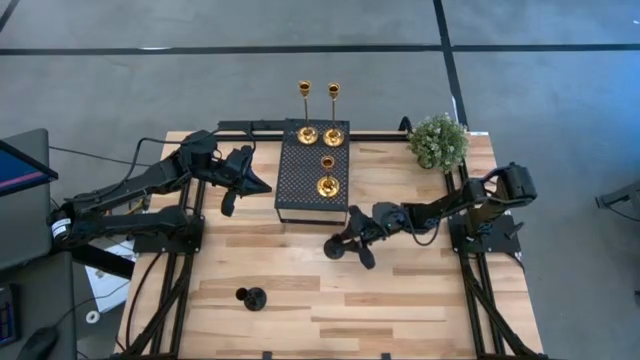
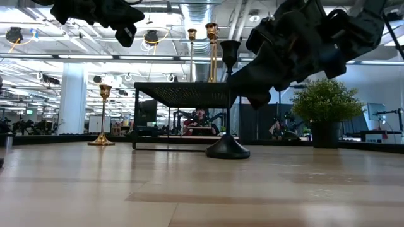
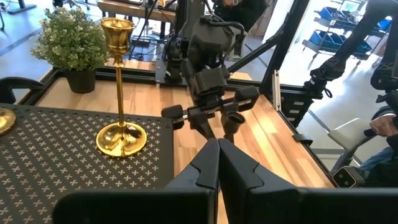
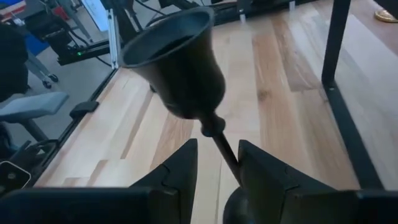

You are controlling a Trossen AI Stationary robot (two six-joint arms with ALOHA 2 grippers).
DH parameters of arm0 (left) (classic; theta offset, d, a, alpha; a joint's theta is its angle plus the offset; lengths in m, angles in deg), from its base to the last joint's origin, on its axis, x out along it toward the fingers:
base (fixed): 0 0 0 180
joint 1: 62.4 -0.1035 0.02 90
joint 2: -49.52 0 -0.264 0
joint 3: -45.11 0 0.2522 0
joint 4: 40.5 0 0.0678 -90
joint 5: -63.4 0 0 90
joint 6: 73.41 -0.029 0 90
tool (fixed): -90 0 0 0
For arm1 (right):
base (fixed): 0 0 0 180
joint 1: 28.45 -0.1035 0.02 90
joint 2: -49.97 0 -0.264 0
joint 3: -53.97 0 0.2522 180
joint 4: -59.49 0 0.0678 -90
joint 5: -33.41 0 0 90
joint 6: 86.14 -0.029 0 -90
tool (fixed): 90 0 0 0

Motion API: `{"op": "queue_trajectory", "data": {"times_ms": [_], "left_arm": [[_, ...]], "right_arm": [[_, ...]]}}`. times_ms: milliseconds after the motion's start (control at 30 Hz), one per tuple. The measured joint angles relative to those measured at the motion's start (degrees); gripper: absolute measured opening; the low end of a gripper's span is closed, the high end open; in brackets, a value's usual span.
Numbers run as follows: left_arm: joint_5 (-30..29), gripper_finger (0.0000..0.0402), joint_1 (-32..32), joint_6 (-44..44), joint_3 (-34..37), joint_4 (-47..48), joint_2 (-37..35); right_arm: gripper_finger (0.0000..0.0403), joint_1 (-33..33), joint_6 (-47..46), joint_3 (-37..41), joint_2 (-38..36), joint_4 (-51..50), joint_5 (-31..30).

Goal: Pick & Place candle stick holders
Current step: Put the top black candle holder on the shelf

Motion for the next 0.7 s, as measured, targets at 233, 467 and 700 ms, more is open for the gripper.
{"op": "queue_trajectory", "data": {"times_ms": [233,467,700], "left_arm": [[0.0,0.0006,0.0,0.0,0.0,0.0,0.0],[0.0,0.0006,0.0,0.0,0.0,0.0,0.0],[0.0,0.0006,0.0,0.0,0.0,0.0,0.0]], "right_arm": [[0.0107,-0.4,-1.9,0.0,0.0,-0.2,0.0],[0.0107,-0.4,-2.1,0.0,0.0,-0.3,0.0],[0.0094,-0.4,-3.0,0.0,0.0,-0.3,-2.1]]}}
